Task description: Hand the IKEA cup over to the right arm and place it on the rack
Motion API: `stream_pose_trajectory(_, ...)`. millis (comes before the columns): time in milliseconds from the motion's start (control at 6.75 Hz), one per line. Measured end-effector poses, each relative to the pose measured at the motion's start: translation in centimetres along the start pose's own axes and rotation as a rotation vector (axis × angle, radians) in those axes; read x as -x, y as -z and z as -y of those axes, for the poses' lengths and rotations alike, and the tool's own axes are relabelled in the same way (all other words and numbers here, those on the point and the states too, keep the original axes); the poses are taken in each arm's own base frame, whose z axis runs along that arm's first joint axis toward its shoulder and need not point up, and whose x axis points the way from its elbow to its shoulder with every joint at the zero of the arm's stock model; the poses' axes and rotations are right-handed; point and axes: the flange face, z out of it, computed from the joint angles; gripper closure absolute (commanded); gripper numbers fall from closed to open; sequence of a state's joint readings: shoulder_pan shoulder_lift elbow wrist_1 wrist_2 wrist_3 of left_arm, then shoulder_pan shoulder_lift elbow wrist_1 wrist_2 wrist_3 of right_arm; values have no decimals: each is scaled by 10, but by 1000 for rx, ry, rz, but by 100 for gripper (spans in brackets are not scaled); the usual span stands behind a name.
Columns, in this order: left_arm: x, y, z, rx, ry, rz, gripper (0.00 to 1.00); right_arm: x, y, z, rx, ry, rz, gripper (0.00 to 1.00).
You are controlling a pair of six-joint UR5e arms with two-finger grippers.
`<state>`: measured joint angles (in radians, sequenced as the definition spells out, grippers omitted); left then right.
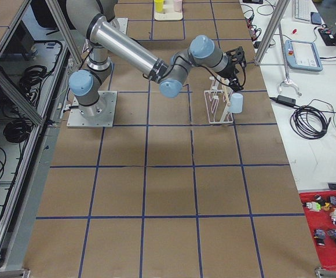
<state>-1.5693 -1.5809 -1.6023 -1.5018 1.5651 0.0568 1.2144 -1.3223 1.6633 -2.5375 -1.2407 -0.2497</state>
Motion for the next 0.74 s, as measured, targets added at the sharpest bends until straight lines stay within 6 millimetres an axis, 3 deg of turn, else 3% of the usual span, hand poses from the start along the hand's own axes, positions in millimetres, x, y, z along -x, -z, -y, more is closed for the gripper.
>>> stream_pose_trajectory(296,0,0,1,-6,0,1,0,57,25,5,177,-11,-79,0)
stream_pose_trajectory(741,1,0,2,-10,1,2,0,128,83,-36,487,-139,-143,0)
